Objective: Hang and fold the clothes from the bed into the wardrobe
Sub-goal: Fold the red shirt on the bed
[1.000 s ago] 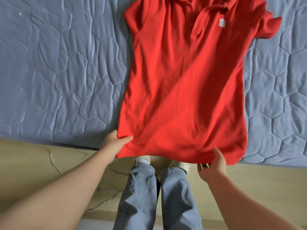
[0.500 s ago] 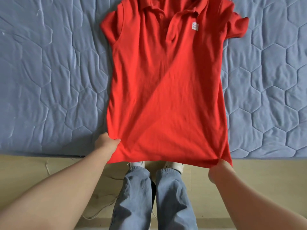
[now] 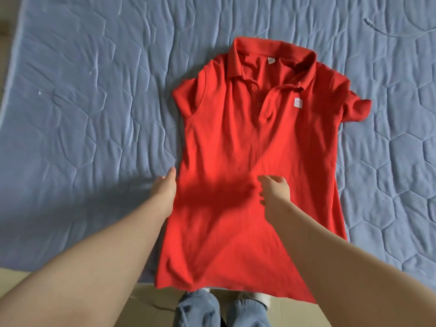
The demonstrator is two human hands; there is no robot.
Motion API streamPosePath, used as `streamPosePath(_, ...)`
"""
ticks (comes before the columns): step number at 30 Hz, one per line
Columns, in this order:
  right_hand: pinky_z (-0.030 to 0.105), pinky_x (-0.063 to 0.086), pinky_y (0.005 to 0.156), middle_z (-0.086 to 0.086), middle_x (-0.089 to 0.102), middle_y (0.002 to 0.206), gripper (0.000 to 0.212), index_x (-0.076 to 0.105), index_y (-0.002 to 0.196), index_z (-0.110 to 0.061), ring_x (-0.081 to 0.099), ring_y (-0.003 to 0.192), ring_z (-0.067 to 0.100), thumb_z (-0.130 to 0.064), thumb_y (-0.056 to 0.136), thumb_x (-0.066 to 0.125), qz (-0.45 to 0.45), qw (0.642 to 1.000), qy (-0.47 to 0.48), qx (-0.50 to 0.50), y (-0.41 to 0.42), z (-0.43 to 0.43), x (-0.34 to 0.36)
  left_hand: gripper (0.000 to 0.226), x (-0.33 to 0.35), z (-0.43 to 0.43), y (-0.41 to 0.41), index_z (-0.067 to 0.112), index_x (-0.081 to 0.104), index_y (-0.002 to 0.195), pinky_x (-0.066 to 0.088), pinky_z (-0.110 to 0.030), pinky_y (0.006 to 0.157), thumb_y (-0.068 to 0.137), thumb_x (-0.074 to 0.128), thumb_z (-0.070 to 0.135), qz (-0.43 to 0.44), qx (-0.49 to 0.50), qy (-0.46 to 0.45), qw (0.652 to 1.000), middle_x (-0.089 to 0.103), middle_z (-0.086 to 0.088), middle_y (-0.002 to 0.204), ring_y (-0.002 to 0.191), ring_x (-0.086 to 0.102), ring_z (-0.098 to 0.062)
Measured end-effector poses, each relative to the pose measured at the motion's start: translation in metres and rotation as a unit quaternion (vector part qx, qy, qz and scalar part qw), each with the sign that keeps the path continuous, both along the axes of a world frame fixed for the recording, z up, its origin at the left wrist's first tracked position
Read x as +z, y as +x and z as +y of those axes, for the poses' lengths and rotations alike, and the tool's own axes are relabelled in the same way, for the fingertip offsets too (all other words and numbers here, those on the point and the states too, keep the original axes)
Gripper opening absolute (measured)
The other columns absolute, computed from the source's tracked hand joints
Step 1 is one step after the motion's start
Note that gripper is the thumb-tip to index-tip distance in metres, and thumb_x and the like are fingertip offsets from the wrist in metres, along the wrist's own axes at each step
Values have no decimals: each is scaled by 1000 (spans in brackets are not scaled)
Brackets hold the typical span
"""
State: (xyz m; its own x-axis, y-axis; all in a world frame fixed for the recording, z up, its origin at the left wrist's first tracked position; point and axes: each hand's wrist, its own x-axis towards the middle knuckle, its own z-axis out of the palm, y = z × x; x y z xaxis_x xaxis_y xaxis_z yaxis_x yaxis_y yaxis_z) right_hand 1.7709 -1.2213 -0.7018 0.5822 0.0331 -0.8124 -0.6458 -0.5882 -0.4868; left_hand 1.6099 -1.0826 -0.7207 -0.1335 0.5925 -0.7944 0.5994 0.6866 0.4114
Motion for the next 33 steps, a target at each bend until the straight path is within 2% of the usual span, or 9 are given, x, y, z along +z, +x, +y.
streamPosePath(3,27,39,62,4,54,90,30,55,112,-12,49,76,20,-21,83,60,-41,997,20,66,15,48,-23,63,-15,33,22,10,52,128,40,-46,103,91,37,59,-38,-24,-67,997,57,-12,128,116,54,-31)
streamPosePath(7,31,43,63,11,46,112,34,53,110,-22,51,88,25,-33,79,65,1,998,-8,66,44,77,-59,52,-22,75,59,11,60,94,53,-32,61,90,39,59,-200,74,-165,963,70,-9,75,68,68,-22)
streamPosePath(10,27,33,55,10,54,111,29,46,91,-25,49,81,22,-34,75,69,30,998,-26,47,57,80,-77,52,-27,96,80,13,63,89,52,-32,60,89,41,60,-301,100,-179,931,72,-8,74,66,70,-21)
streamPosePath(16,31,35,73,-5,43,83,44,44,106,-26,43,75,10,-33,73,72,127,990,-25,58,70,81,-62,23,-14,104,122,14,67,93,54,-34,67,89,57,34,-386,201,-104,894,73,-7,82,74,69,-21)
streamPosePath(21,39,39,96,-4,41,77,31,43,83,-22,47,87,7,-32,76,72,138,988,-26,63,74,82,-55,16,-4,128,107,10,66,101,56,-32,64,86,61,11,-351,254,5,901,72,-9,88,78,70,-20)
streamPosePath(25,37,38,92,-5,41,83,39,41,103,-26,48,93,14,-35,78,69,154,987,-8,53,76,82,-60,16,-14,139,95,13,61,95,51,-38,82,83,64,3,-194,252,169,933,64,-6,86,81,60,-21)
streamPosePath(27,35,35,83,-2,45,96,44,43,111,-26,46,109,21,-39,77,68,168,984,-3,58,78,81,-59,5,-12,139,100,15,62,88,51,-35,78,89,58,17,-251,248,139,925,65,-6,83,75,62,-20)
streamPosePath(30,36,32,80,-3,45,102,48,51,116,-28,44,97,18,-44,74,68,210,976,8,58,85,77,-58,69,-10,143,96,9,76,88,52,-40,80,88,32,63,-410,231,0,882,70,-17,103,91,69,-31)
streamPosePath(33,36,32,81,-6,43,89,30,56,90,-24,43,94,16,-48,74,66,242,968,16,62,93,73,-58,79,-6,150,88,11,78,86,50,-40,77,82,28,73,-380,147,-65,911,70,-14,105,93,68,-30)
